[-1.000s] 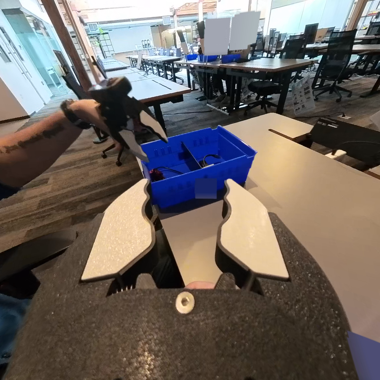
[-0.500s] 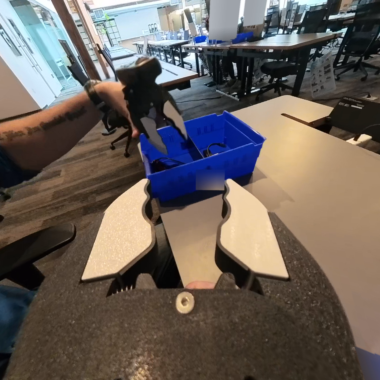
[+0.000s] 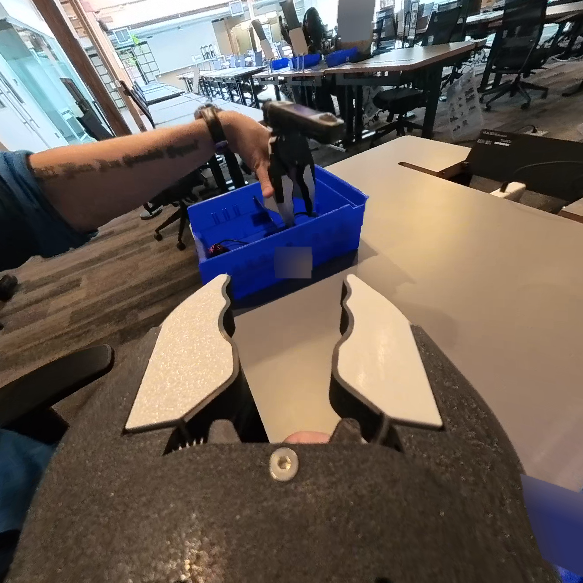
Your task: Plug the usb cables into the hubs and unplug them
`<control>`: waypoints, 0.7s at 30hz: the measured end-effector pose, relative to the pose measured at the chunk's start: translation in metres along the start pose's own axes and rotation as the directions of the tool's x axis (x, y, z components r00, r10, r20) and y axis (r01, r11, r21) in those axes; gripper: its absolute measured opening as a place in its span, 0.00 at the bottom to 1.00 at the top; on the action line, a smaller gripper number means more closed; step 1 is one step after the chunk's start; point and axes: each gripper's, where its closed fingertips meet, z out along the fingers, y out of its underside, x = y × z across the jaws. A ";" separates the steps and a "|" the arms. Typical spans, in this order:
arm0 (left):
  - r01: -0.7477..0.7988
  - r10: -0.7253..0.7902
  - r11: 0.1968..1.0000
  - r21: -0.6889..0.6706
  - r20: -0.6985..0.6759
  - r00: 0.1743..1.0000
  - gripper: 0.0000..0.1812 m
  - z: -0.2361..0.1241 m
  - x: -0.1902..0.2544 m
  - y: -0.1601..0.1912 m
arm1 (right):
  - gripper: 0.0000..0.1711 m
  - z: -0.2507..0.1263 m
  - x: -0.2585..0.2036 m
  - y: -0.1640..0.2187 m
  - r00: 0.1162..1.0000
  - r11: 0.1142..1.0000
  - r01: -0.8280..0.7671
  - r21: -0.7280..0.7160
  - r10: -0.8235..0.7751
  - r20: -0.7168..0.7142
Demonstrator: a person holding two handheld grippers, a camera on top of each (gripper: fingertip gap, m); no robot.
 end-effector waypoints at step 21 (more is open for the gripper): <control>-0.118 0.105 0.975 -0.187 -0.079 0.991 0.25 0.039 0.001 0.015 | 0.37 0.004 -0.001 0.019 1.000 0.998 -0.015 -0.056 0.015 0.007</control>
